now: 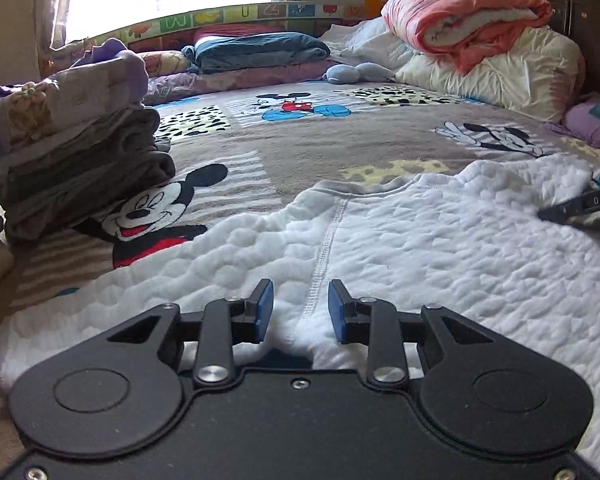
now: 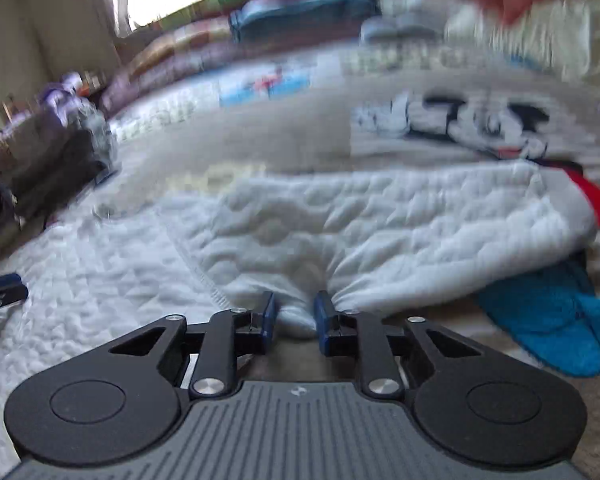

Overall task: Fold clothes
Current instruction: 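Close the left gripper on the sleeve cuff and lift it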

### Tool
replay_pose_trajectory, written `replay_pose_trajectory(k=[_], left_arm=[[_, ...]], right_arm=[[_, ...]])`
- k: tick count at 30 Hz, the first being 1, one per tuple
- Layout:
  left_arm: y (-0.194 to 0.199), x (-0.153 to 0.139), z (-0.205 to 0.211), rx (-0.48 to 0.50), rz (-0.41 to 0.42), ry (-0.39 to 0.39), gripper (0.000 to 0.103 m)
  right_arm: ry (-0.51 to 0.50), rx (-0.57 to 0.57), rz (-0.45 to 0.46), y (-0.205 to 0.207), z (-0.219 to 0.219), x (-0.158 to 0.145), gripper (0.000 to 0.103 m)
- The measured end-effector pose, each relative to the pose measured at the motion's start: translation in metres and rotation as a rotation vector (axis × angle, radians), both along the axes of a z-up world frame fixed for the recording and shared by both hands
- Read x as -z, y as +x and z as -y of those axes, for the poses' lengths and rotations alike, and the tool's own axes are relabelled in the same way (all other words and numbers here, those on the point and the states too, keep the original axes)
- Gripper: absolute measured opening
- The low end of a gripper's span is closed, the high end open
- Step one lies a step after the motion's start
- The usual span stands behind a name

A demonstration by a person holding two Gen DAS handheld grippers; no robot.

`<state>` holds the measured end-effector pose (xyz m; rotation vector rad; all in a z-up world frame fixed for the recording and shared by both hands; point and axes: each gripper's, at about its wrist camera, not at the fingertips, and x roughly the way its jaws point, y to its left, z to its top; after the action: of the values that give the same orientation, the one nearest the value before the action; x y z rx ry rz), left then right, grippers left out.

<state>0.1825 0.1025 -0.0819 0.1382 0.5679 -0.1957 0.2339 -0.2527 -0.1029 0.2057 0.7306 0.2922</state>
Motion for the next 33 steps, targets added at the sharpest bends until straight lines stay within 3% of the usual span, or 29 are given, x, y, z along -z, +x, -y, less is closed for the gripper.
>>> replay_pose_trajectory(k=[5,9,12,16,18,24,26,33], left_arm=[[-0.008,-0.013,0.002,0.021,0.039,-0.014,0.028],[-0.015,-0.016,0.011,0.044,0.042,-0.002,0.030],[-0.023,-0.016,0.027,0.068,0.033,0.027,0.043],[-0.040,-0.016,0.061,0.120,0.011,0.082,0.047],[-0.048,-0.017,0.082,0.153,0.012,0.123,0.049],[-0.067,-0.024,0.143,0.220,-0.002,0.109,0.055],[-0.069,-0.024,0.162,0.239,-0.012,0.121,0.057],[-0.039,-0.039,0.236,0.308,-0.007,0.218,0.057]], right_arm=[[0.053,-0.003,0.051,-0.032,0.008,-0.019,0.024],[0.152,0.008,0.050,-0.074,0.029,-0.024,0.024],[0.254,0.033,0.033,-0.103,0.049,-0.016,0.025],[0.412,0.072,0.039,-0.149,0.067,0.002,0.030],[0.426,0.057,0.033,-0.164,0.064,0.008,0.030],[0.277,-0.123,0.116,-0.175,0.043,0.003,0.030],[0.251,-0.145,0.102,-0.177,0.042,0.010,0.030],[0.407,-0.141,0.049,-0.176,0.064,0.028,0.029]])
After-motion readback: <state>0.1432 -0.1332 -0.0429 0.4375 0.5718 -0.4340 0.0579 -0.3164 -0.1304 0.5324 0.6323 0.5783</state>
